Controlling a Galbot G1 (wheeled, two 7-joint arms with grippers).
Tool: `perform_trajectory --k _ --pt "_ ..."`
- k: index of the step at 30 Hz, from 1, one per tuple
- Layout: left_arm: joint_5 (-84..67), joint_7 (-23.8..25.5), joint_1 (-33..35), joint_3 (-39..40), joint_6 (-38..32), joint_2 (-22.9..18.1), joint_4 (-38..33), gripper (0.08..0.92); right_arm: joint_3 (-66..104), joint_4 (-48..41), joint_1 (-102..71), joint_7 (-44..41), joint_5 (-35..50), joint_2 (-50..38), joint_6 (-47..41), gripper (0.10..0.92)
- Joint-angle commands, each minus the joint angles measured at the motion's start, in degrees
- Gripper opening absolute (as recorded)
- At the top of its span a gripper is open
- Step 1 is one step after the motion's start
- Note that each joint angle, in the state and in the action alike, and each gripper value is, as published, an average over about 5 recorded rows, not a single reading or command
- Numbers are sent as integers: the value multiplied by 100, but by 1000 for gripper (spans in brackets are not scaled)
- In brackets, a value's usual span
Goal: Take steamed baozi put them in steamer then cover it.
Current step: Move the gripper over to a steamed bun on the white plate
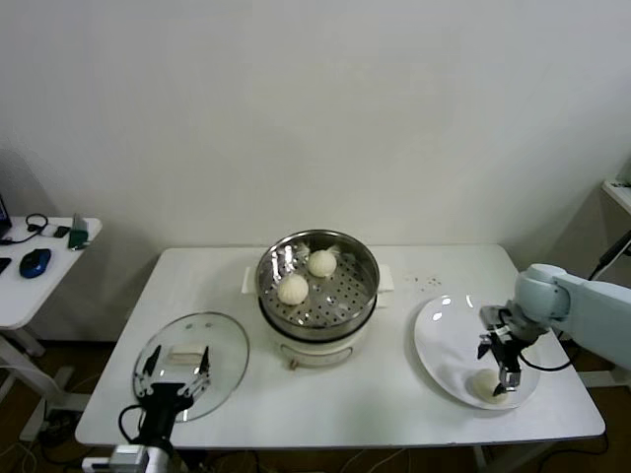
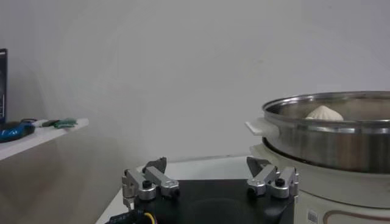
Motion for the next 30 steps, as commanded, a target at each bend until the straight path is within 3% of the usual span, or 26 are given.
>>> perform_trajectory --k 1,7,18,30 --pt "10 -2 -3 -3 -2 -5 14 823 172 -130 -315 -13 -181 6 14 823" --pt "12 -6 -12 -12 1 -5 36 823 149 -179 -264 -55 -120 62 14 809" --pt "25 -10 -44 -4 16 -5 54 823 22 -210 -193 -119 -35 92 13 693" --pt "57 -11 -44 27 24 -12 44 823 -170 -277 305 -167 -30 209 264 654"
